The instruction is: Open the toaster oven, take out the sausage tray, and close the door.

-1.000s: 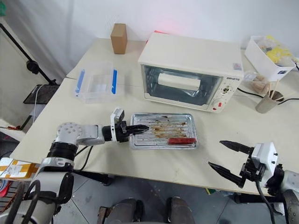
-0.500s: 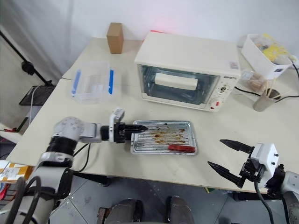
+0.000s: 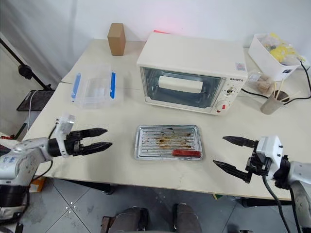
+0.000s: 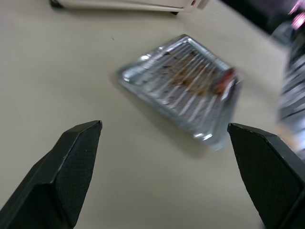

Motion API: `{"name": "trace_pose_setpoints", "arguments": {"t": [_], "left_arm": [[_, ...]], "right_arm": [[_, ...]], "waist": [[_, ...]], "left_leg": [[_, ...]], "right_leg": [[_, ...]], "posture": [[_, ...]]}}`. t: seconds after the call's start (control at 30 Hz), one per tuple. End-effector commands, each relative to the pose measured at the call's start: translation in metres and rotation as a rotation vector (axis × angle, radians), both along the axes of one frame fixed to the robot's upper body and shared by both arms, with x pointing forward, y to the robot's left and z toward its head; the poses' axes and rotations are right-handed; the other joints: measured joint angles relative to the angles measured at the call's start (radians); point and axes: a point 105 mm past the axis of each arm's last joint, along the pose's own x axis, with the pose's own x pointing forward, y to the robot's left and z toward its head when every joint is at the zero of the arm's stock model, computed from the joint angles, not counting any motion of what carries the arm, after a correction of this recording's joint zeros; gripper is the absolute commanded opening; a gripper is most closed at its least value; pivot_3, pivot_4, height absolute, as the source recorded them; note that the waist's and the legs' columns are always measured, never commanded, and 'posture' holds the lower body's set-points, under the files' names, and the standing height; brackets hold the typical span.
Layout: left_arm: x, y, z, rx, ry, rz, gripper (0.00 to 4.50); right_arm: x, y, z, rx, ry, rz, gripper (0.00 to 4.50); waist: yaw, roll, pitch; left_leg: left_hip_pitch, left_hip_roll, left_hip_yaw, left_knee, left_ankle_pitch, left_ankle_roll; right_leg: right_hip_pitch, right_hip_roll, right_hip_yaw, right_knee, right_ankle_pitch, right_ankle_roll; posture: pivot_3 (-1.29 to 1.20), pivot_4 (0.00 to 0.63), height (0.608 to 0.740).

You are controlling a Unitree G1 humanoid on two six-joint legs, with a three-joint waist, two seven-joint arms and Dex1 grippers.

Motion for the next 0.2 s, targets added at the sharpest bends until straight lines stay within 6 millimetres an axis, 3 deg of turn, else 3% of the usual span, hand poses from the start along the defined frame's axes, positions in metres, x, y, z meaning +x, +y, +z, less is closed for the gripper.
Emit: {"name": "trace_pose_setpoints", "arguments": {"t": [0.03, 0.2], "left_arm": [[-0.0053, 0.0106, 0.0113, 0.109, -0.153, -0.055, 4.49], [-0.0004, 0.0153, 0.013, 0.103, -0.239, -0.022, 4.49]], "right_arm": [[0.0009, 0.0077, 0.0095, -0.024, 0.006, 0.09, 4.5], [0.0084, 0.0144, 0.0116, -0.028, -0.003, 0.12, 4.5]], "waist": [[-0.001, 0.0, 0.0], [-0.001, 0.001, 0.0]], "left_leg": [[-0.002, 0.0, 0.0, 0.0, 0.0, 0.001], [-0.006, 0.0, 0.0, 0.0, -0.001, 0.005]], "right_leg": [[-0.002, 0.0, 0.0, -0.001, 0.0, 0.0], [-0.005, 0.0, -0.003, -0.003, 0.0, 0.0]], "posture": [[0.0, 0.15, 0.74], [0.0, 0.15, 0.74]]}}
